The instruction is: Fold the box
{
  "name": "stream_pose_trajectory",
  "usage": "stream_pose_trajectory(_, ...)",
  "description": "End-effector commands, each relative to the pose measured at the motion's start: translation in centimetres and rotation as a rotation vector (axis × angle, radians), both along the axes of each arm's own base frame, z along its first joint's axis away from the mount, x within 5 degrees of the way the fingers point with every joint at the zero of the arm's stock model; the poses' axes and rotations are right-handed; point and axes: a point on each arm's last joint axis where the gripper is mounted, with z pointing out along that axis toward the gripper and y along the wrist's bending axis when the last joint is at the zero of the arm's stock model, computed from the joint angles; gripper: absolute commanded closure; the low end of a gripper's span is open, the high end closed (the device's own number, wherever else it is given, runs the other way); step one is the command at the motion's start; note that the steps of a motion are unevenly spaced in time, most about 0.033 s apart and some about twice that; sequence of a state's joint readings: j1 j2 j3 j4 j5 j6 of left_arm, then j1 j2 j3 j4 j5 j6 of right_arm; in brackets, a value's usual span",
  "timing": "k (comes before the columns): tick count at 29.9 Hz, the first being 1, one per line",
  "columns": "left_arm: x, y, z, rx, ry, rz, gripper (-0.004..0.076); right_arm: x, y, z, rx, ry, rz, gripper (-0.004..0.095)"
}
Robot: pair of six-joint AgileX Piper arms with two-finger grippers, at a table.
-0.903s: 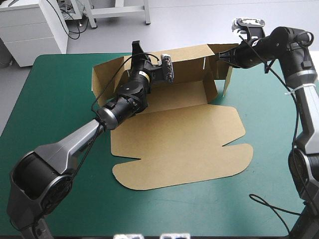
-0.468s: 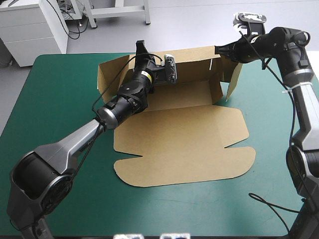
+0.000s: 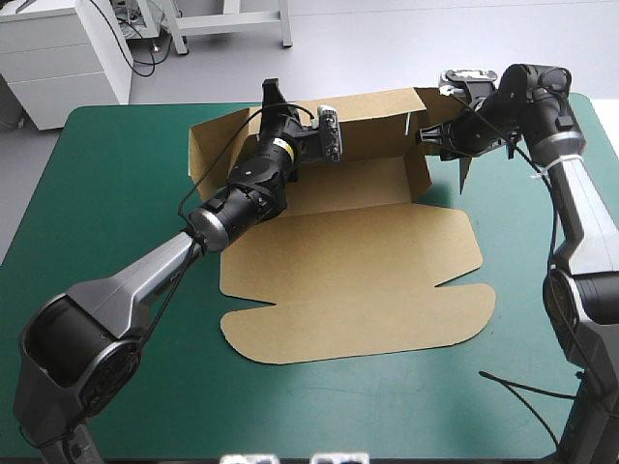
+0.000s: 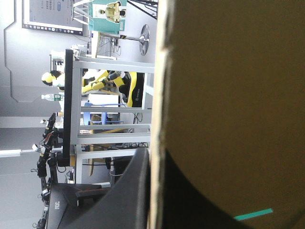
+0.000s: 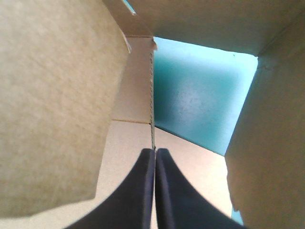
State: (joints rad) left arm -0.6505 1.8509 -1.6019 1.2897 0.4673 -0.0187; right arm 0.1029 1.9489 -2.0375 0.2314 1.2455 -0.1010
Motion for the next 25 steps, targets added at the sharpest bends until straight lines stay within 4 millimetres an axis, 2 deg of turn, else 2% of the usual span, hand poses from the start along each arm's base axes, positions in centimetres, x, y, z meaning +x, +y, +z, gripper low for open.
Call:
stream_pose_trajectory(1, -0.9, 0.7, 3.7, -0.038, -0.089, 0.017, 0.0731, -1.9, 0.1, 3.6, 0.032, -0.090, 0.020, 0.0907)
stream_pose_trajectory(8, -0.9, 0.7, 3.6, -0.037, -0.087, 0.017, 0.0731, -2.0, 0.7, 3.8, 0.089, -0.087, 0.037, 0.0908)
stream_pose_trajectory(14, -0.6, 0.5, 2.9, -0.026, -0.074, 0.019, 0.0731, -2.9, 1.4, 4.8, 0.050, -0.118, 0.063, 0.0908)
stream_pose_trajectory(21, -0.3, 0.5, 2.2, -0.009, -0.058, 0.043, 0.0731, -6.3, 0.9, 3.9, -0.010, -0.067, 0.114, 0.0908)
stream_pose_trajectory(25, -0.3, 0.5, 2.2, -0.010, -0.059, 0.042, 0.0731, -8.7, 0.5, 4.1, -0.006, -0.117, 0.116, 0.0908)
